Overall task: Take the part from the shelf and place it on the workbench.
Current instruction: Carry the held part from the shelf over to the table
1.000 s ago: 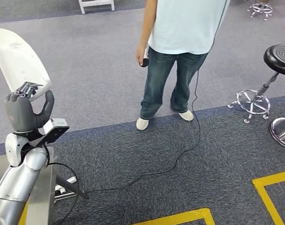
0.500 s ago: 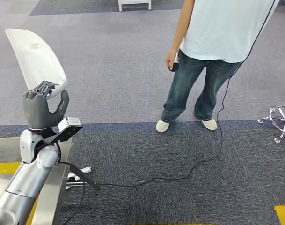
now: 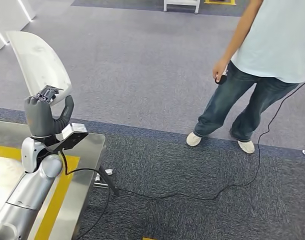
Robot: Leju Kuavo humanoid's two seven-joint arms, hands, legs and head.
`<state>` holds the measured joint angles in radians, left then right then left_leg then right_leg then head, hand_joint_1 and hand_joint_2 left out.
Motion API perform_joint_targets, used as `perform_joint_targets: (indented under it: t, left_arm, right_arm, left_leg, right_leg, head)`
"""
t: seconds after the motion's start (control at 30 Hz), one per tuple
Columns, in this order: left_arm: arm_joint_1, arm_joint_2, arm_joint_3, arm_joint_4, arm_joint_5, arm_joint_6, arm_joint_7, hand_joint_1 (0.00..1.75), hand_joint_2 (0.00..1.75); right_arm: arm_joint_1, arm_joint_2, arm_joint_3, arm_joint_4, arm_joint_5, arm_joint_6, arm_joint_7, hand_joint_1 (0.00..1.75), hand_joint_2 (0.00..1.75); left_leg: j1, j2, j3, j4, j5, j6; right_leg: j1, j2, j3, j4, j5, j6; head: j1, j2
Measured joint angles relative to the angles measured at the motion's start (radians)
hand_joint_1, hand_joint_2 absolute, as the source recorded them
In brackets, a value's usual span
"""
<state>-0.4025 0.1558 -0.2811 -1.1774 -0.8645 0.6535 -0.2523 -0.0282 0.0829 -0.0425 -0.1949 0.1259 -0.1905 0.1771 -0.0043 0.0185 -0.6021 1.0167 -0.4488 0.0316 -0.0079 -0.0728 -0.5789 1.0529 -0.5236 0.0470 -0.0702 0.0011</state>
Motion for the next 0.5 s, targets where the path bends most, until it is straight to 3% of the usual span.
perform_joint_targets:
  t: [0.07,0.13,0.17,0.2,0.23,0.3,0.37,0.43,0.5]
  left_arm:
    - [-0.003,-0.003,0.000,0.001,0.000,0.000,0.000,1.75,1.75]
    - [-0.001,-0.006,0.000,0.003,0.000,0.000,0.000,1.75,1.75]
    - [0.000,-0.007,0.000,0.004,-0.001,0.000,0.000,1.75,1.75]
    - [0.001,-0.008,0.000,0.006,-0.001,0.000,0.000,1.75,1.75]
    - [0.001,-0.008,0.000,0.006,-0.002,0.000,0.000,1.75,1.75]
    - [0.000,-0.009,0.000,0.006,-0.003,0.000,0.001,1.75,1.75]
    - [-0.003,-0.009,0.000,0.007,-0.004,0.000,0.001,1.75,1.75]
    - [-0.002,-0.006,0.000,0.009,-0.005,0.000,0.001,1.75,1.75]
    - [-0.001,0.000,0.000,0.011,-0.008,0.000,0.001,1.75,1.75]
  right_arm:
    - [0.000,0.000,0.001,0.000,0.001,-0.001,0.000,0.00,0.00]
    - [0.002,0.000,0.001,0.000,0.001,-0.001,0.000,0.00,0.00]
    - [0.003,0.000,0.002,0.000,0.002,-0.001,0.000,0.00,0.00]
    - [0.005,0.000,0.002,0.001,0.003,-0.001,0.000,0.00,0.00]
    - [0.005,-0.001,0.002,0.001,0.005,-0.001,0.000,0.00,0.00]
    - [0.005,-0.001,0.004,0.001,0.009,-0.001,0.000,0.00,0.00]
    - [0.004,-0.002,0.006,0.002,0.014,-0.001,0.000,0.00,0.00]
    - [0.002,-0.002,0.007,0.002,0.019,-0.001,0.000,0.00,0.00]
    - [0.000,-0.003,0.010,0.002,0.025,-0.003,0.000,0.00,0.00]
  left_leg:
    - [0.004,-0.019,0.001,-0.003,0.004,0.007]
    - [0.004,-0.043,-0.001,-0.003,0.004,0.009]
    - [0.005,-0.057,-0.001,-0.002,0.004,0.009]
    - [0.005,-0.072,-0.001,-0.001,0.004,0.009]
    - [0.006,-0.085,0.000,0.000,0.004,0.007]
    - [0.007,-0.110,-0.003,0.005,0.001,0.000]
    - [0.010,-0.132,-0.011,0.009,0.003,-0.012]
    - [0.014,-0.154,-0.017,0.006,0.008,-0.026]
    - [0.012,-0.126,-0.029,0.029,-0.008,-0.035]
  right_leg:
    - [-0.002,0.055,-0.054,0.111,-0.055,0.005]
    - [-0.002,0.070,-0.120,0.231,-0.094,0.006]
    - [-0.002,0.071,-0.136,0.250,-0.088,0.006]
    - [-0.003,0.073,-0.131,0.229,-0.062,0.005]
    - [-0.004,0.080,-0.109,0.172,-0.022,0.004]
    - [-0.009,0.123,-0.046,0.036,0.036,0.002]
    - [-0.011,0.152,-0.012,-0.027,0.045,-0.003]
    - [-0.010,0.135,-0.005,-0.033,0.044,-0.013]
    - [-0.011,0.111,0.000,-0.041,0.048,-0.026]
  head:
    - [0.006,0.000]
    - [0.008,0.000]
    - [0.008,0.000]
    - [0.008,0.000]
    - [0.008,0.000]
    - [0.008,0.000]
    - [0.008,0.000]
    - [0.008,0.000]
    - [0.004,0.000]
